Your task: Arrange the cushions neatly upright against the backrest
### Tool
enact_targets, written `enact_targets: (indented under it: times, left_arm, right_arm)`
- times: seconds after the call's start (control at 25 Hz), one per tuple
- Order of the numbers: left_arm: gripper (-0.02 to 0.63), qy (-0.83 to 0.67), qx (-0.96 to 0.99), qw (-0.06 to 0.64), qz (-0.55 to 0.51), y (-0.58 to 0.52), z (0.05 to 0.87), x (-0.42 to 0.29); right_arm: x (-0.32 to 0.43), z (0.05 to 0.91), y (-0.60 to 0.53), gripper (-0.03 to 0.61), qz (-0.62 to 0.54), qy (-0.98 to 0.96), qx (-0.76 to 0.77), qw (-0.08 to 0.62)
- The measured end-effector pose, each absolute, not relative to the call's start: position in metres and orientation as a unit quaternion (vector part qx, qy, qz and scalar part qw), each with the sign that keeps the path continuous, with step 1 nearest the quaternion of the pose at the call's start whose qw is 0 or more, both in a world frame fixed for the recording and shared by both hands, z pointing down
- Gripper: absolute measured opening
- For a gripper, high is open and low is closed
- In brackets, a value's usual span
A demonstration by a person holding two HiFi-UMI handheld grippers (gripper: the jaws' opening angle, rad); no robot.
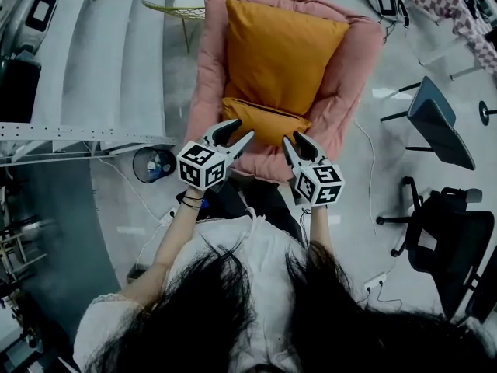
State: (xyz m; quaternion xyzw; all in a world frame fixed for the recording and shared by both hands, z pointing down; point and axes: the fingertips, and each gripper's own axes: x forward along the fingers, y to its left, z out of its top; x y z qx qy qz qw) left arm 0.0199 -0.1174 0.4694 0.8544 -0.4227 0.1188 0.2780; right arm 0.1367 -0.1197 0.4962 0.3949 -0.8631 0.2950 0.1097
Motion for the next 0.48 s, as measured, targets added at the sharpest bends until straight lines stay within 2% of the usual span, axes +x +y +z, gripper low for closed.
enact_targets:
  times: [0.24,0.48]
  left_arm:
    - [0.153,-0.416,0.858,0.276,0.122,-0.106,0.465,0.009]
    - [0.132,-0.403,0.872,0.243,0.137,-0.085,0.451,-0.017]
  right_arm:
    - [0.125,0.486,-0.121,0.11,0.277,-0.867,0.399,0.108]
    - [0.099,0.466,-0.109,0.098,0.258,-0.871,0.408,0.094]
